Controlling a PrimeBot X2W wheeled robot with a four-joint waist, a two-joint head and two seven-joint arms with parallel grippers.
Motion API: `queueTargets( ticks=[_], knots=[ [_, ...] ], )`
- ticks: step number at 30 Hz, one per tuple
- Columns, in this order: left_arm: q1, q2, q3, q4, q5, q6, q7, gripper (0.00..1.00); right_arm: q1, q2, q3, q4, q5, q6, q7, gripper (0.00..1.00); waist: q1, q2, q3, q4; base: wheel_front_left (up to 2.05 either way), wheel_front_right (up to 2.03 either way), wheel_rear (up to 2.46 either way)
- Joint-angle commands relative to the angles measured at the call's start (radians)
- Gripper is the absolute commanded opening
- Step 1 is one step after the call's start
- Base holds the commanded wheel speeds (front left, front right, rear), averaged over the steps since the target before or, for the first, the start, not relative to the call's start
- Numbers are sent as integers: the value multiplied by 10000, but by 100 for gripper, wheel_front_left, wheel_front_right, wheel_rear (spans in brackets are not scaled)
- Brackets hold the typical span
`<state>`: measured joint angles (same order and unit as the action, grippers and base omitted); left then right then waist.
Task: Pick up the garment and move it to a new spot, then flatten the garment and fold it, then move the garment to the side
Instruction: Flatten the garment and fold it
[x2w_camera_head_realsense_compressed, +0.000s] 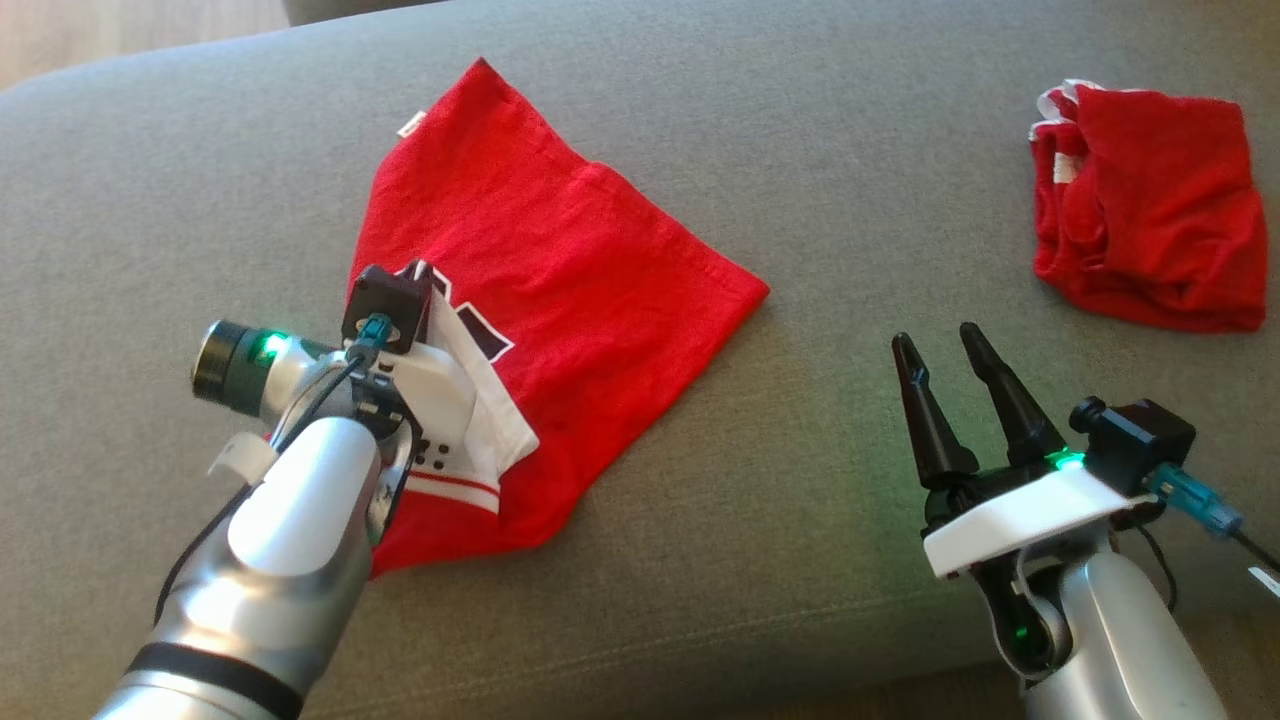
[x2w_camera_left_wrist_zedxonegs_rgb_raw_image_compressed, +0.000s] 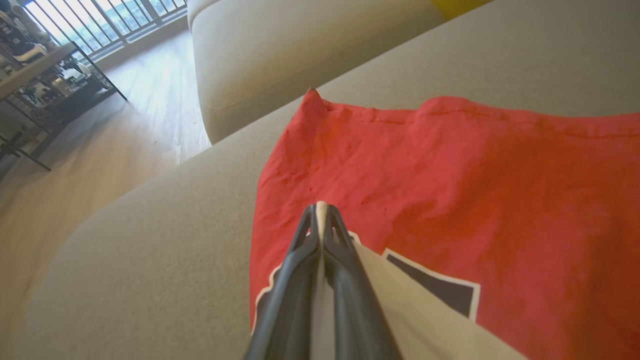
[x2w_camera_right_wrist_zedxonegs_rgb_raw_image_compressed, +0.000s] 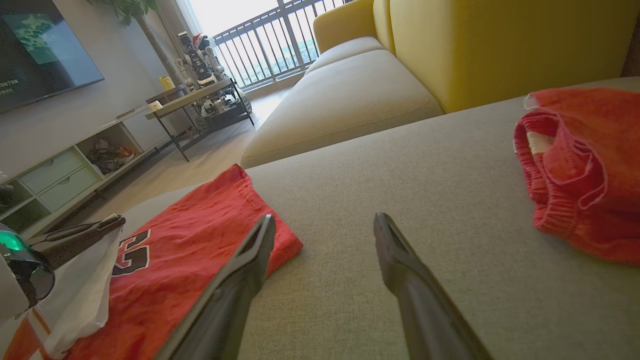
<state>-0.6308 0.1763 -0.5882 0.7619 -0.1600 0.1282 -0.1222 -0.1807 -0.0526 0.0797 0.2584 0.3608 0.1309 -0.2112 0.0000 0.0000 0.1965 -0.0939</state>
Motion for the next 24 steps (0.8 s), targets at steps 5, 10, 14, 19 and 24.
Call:
queueTargets(
  ticks=[5,10,14,19,24],
  knots=[
    [-275,218,445,-1077,-121,373,-652,0,-416,24,160,-205,4,-2,-73,100,0,0,-211,373,0,0,0],
    [614,340,618,-2643,-373,697,-914,0,-757,24,135,218,-27,-2,180,100,0,0,-470,1011,0,0,0],
    [1650,651,631,-4175,-504,847,-994,0,-1270,24,-160,988,227,-2,564,100,0,0,-606,1658,0,0,0],
    [2787,965,622,-5843,-563,1156,-1042,0,-2189,24,-962,2841,1851,-2,1096,100,0,0,-727,2428,0,0,0],
    [3504,1088,392,-6856,-513,1315,-933,0,-3122,24,-1572,4926,1598,-2,1357,100,0,0,-792,3053,0,0,0]
  ],
)
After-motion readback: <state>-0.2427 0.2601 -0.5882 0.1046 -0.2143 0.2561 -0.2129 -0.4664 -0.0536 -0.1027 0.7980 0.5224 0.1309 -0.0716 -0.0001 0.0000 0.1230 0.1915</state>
